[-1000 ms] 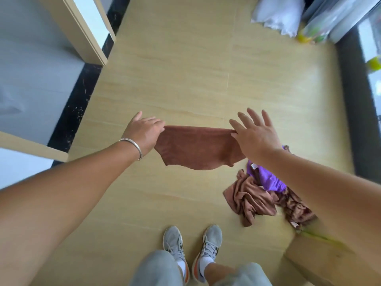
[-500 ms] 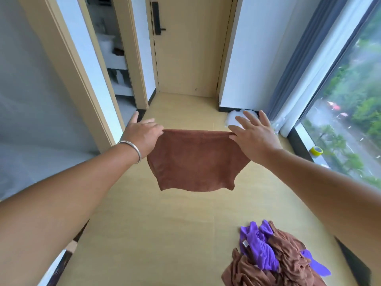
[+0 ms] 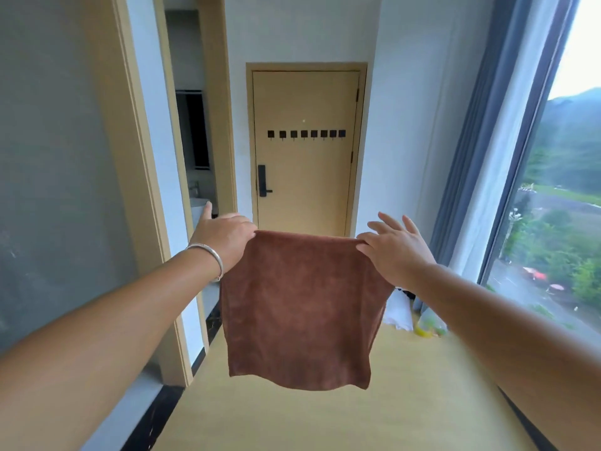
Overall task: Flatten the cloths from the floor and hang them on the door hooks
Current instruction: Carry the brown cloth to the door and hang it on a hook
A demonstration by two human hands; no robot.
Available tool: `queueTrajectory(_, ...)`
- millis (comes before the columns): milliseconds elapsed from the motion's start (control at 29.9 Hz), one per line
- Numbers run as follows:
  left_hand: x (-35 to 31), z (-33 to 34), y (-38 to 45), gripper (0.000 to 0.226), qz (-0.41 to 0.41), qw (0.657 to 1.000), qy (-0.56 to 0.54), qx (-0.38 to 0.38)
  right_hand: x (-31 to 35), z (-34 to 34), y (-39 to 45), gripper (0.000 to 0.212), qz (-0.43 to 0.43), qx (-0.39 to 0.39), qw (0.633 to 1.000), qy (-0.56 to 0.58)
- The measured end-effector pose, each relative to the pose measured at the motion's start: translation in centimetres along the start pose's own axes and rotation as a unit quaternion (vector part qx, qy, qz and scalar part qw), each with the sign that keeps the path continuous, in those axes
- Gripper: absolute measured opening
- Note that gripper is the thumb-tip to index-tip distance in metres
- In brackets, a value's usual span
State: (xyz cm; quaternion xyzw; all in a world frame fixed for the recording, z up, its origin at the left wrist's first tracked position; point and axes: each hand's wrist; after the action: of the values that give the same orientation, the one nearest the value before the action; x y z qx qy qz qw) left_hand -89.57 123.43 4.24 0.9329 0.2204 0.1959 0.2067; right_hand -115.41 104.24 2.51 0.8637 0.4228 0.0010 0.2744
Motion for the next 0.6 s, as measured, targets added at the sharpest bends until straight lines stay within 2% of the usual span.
queueTrajectory(268, 2.4, -3.4, 1.6, 0.027, -0.005, 0.999, 0.010, -0.032, 0.4, -3.5, 2.2, 0.042, -0.003, -0.037, 0.999, 0.007)
queueTrajectory(603, 3.1, -1.1, 4.3, 0.030, -0.003, 1.000, -0.003, -0.018, 0.3, -1.9, 5.3, 0.038, 0.009, -0.044, 0.999, 0.004)
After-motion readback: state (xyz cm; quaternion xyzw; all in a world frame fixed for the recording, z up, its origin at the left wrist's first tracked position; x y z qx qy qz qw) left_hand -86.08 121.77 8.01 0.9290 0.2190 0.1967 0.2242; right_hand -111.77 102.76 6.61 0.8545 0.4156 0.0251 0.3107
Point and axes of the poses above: each hand's wrist, its own y-axis towards the middle knuckle, its own z-axis out of the palm, x = y × z, and after that the axes turned 2 degrees about -x, right-handed
